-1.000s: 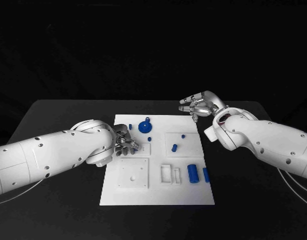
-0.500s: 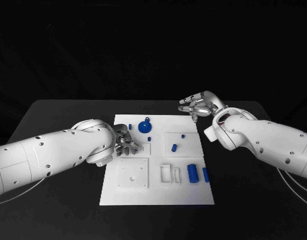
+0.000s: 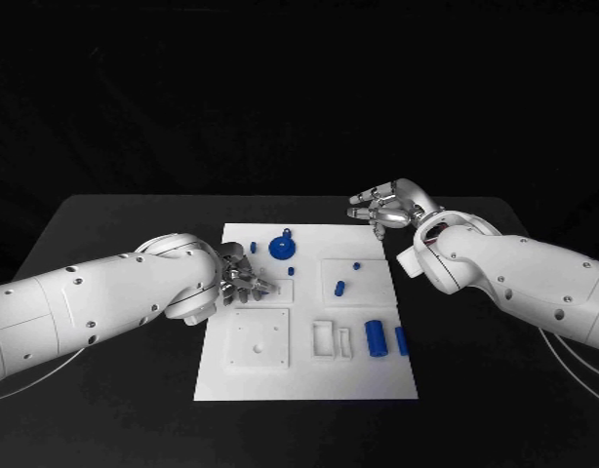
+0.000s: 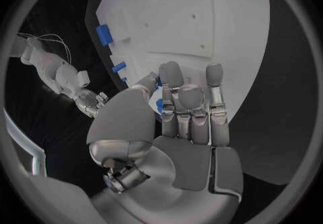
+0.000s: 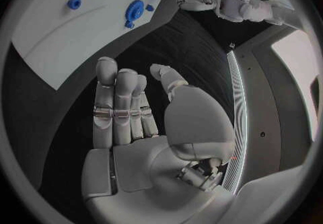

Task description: Assemble the parts on the task board

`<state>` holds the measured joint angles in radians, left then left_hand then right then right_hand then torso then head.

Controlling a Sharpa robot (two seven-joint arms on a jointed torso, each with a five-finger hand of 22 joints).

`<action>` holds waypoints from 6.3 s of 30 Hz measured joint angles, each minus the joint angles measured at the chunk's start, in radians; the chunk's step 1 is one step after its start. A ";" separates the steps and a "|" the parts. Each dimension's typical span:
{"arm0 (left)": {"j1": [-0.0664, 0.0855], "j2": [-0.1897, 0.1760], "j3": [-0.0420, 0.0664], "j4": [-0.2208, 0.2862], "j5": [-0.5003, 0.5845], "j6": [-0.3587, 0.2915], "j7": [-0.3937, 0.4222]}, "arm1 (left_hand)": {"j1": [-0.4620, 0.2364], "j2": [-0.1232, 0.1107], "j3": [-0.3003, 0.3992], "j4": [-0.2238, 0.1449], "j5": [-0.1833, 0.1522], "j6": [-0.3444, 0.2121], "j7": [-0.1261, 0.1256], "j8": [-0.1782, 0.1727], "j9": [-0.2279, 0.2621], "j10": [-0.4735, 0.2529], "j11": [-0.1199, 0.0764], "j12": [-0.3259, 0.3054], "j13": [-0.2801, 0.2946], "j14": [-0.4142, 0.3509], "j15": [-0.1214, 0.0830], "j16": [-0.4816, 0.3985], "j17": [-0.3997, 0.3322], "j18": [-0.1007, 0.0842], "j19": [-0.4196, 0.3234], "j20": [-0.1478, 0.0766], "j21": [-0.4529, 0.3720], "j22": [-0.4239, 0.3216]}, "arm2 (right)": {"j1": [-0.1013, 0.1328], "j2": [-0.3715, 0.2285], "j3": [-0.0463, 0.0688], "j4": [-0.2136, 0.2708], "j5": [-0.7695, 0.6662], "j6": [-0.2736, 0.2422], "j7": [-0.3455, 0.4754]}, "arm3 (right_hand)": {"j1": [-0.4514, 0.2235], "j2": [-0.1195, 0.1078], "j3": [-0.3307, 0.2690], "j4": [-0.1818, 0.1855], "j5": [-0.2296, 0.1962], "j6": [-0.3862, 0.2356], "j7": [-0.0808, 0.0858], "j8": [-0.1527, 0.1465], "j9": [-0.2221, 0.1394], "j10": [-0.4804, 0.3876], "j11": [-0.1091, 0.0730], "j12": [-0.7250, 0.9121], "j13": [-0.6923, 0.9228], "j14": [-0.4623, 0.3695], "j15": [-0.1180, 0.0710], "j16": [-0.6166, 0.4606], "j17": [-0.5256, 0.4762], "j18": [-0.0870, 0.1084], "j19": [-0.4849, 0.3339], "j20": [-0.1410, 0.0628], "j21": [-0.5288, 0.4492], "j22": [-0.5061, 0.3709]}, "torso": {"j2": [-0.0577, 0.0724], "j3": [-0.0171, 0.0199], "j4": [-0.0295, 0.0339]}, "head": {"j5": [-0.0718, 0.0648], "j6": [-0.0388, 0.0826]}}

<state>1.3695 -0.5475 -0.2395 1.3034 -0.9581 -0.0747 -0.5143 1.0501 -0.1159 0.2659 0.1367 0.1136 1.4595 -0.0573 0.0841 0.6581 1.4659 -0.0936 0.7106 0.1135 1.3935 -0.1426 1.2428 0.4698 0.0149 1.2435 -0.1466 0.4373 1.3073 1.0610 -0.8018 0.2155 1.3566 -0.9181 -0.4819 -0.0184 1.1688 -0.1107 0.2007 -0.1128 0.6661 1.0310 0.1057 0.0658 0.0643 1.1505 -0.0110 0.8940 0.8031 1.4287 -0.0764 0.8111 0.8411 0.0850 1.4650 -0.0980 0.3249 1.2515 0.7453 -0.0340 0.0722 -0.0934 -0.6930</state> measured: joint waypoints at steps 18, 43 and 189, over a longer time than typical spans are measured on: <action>0.002 -0.016 0.000 0.007 0.019 -0.011 -0.005 | 0.050 -0.045 -0.146 0.148 -0.025 0.000 0.000 0.000 -0.004 0.000 0.000 0.000 -0.004 -0.002 0.002 0.000 0.000 0.000 0.007 0.000 -0.008 0.001 | -0.006 0.001 0.000 -0.004 0.003 0.001 0.000 | 0.000 0.000 0.000 0.000 0.000 0.000 0.000 0.000 0.000 0.000 0.000 0.000 0.000 0.000 0.000 0.000 0.000 0.000 0.000 0.000 0.000 -0.001 | -0.001 -0.0004 0.0007 | 0.002 0.004; 0.018 -0.070 0.007 0.054 0.095 -0.071 0.025 | 0.076 -0.018 -0.171 0.034 0.059 -0.248 0.095 -0.019 -0.450 0.001 0.040 -0.225 -0.025 -0.065 0.036 -0.093 -0.100 0.000 0.000 0.022 -0.153 0.000 | -0.009 -0.003 0.000 -0.009 0.009 0.001 0.000 | 0.000 0.000 0.000 0.000 0.000 0.000 0.000 0.000 0.000 0.001 0.001 0.000 0.000 0.000 0.000 0.000 -0.001 0.000 0.000 0.000 0.000 -0.002 | -0.001 0.0006 0.0013 | 0.002 0.014; 0.073 0.048 0.046 -0.119 0.114 0.314 -0.003 | 0.081 0.219 -0.192 -0.185 0.517 -0.180 0.073 -0.022 -0.247 -0.001 0.038 -0.142 -0.012 -0.046 0.027 -0.020 -0.074 0.000 -0.038 0.009 0.006 0.001 | -0.020 0.013 0.000 -0.022 0.017 0.006 -0.001 | -0.004 -0.004 0.003 0.003 0.028 -0.002 -0.002 0.000 0.000 0.002 0.002 0.004 0.001 0.004 -0.004 0.000 0.002 0.000 0.000 0.000 0.006 -0.004 | 0.002 0.0008 -0.0028 | -0.004 0.004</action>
<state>1.4425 -0.4996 -0.1937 1.1848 -0.8445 0.2389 -0.5174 1.1313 0.1028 0.0736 -0.0482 0.6303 1.2790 0.0158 0.0626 0.4113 1.4653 -0.0555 0.5683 0.1018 1.3479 -0.1155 1.2230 0.3959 0.0148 1.2056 -0.1377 0.4431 1.3079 1.0412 -0.7892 0.2155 1.3349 -0.9008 -0.4761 -0.0192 1.1649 -0.1147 0.2033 -0.1102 0.6944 1.0293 0.1040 0.0658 0.0643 1.1528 -0.0087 0.8978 0.8039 1.4323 -0.0799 0.8111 0.8428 0.0846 1.4650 -0.0980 0.3309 1.2479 0.7471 -0.0333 0.0694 -0.0975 -0.6889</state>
